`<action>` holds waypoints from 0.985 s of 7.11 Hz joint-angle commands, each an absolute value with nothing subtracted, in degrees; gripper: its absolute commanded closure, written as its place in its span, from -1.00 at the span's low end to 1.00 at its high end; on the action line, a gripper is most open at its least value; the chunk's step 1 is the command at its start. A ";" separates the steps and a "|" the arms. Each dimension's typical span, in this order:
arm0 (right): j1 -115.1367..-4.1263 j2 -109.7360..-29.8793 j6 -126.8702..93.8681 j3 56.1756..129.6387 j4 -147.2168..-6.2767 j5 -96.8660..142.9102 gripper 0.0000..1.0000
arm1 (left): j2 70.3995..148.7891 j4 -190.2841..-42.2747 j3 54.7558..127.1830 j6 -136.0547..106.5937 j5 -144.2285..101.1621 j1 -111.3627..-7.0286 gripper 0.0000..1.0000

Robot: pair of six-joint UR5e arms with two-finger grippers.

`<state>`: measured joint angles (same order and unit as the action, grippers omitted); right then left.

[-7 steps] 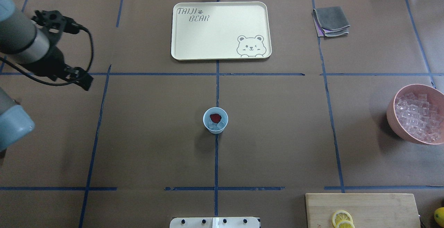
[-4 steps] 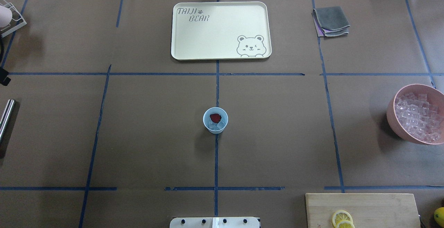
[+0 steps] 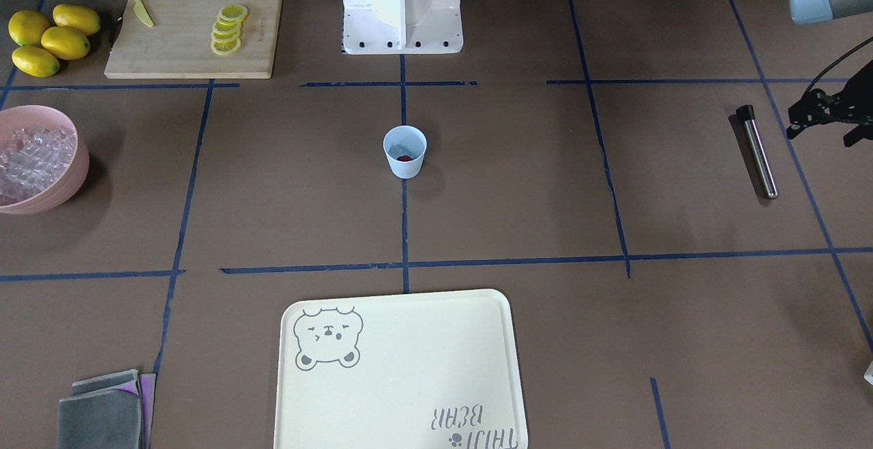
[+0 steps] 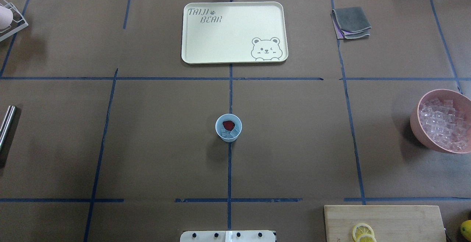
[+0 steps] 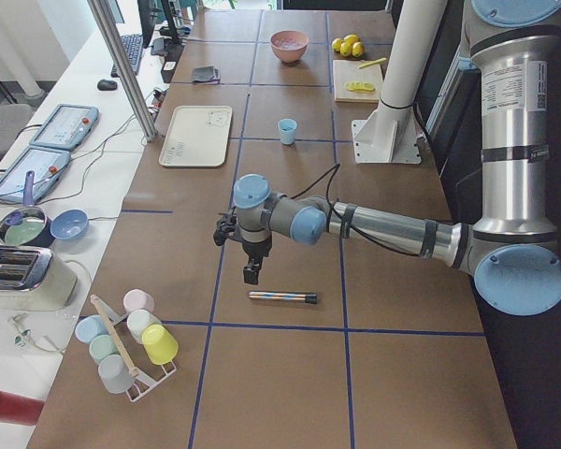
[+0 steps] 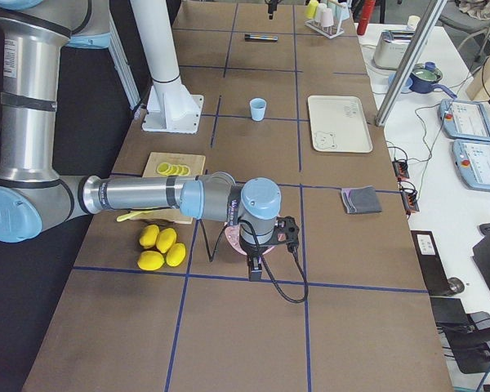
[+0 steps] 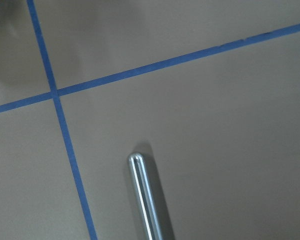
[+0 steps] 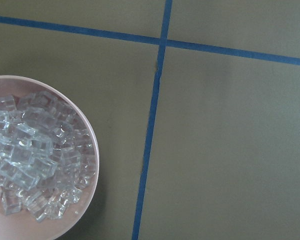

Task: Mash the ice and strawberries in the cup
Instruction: 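Grasp the steel muddler with the left gripper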

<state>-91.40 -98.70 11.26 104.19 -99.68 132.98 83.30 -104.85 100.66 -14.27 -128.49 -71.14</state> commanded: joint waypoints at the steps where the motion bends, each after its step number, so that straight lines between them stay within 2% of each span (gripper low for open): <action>1: -91.41 -98.70 11.25 104.33 -99.67 132.98 -1.00 | 82.18 -124.70 90.23 -26.65 -128.50 -70.49 -0.99; 2: -91.41 -98.70 11.25 104.33 -99.67 132.89 -1.00 | 82.26 -130.89 86.96 -30.37 -128.41 -69.36 -0.99; 7: -91.41 -98.79 11.25 104.24 -99.67 132.89 -1.00 | 82.35 -132.97 85.79 -33.22 -127.88 -60.92 -1.00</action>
<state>-91.41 -98.78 11.25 104.24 -99.67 132.89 82.28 -132.32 86.51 -33.34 -127.97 -62.69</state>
